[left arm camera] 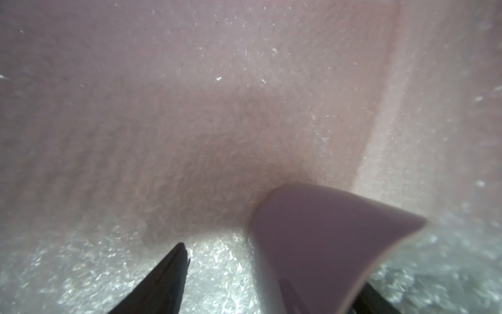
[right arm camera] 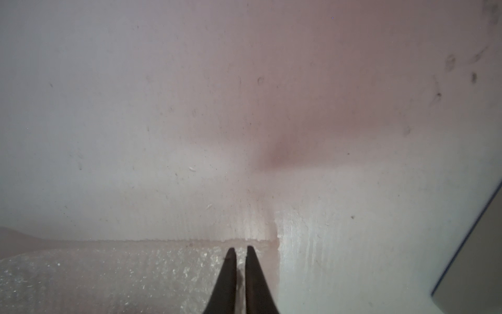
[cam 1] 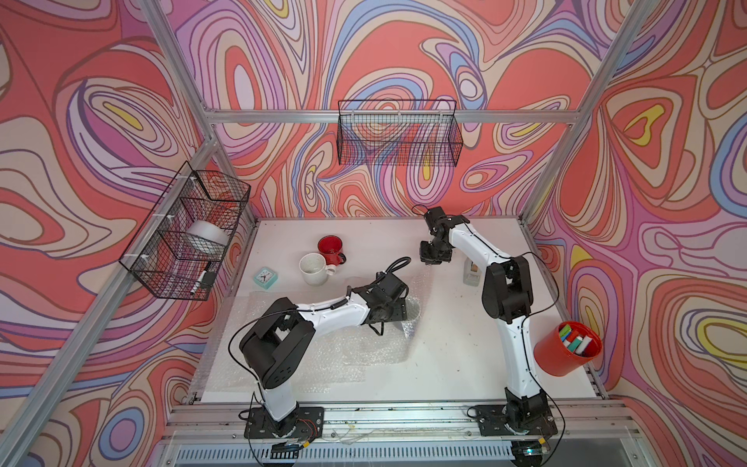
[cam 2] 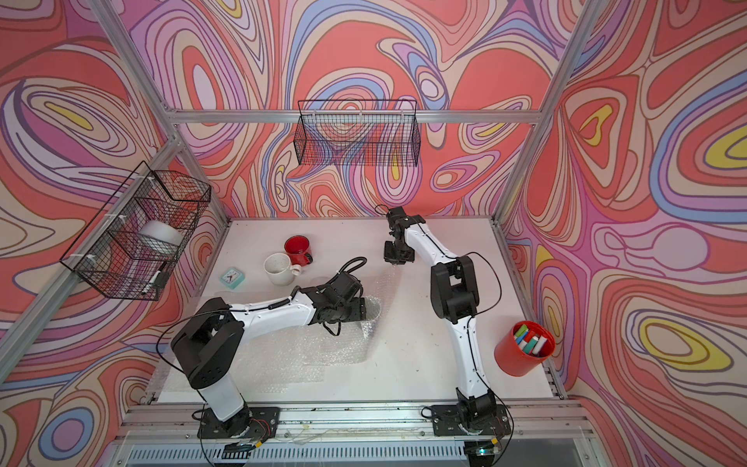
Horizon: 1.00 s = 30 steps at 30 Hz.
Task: Wrap mugs in bubble wrap
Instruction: Wrap the mug in bubble wrap.
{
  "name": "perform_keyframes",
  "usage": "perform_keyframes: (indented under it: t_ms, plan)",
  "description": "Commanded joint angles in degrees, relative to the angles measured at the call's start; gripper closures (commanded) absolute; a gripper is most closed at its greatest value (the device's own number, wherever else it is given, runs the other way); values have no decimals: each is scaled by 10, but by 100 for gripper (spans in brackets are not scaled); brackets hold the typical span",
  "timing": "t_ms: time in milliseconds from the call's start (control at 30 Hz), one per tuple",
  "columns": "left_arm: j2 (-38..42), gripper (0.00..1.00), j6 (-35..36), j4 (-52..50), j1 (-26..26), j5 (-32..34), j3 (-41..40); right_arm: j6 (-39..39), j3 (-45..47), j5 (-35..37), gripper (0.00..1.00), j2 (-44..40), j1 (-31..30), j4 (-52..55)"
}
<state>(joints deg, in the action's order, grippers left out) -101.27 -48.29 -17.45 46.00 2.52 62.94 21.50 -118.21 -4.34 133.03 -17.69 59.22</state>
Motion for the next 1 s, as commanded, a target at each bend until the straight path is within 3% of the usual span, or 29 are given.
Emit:
perform_keyframes:
  t_ms: [0,500,967]
  plan:
    - [-12,21,-13,-26,-6,-2,12,-3,32,-20,97,-57,-1,-32]
    - [-29,21,-26,-21,-16,-15,14,25,212,-158,100,-230,-4,-134]
    - [-32,23,-26,-20,-21,-25,22,34,375,-285,100,-349,-59,-221]
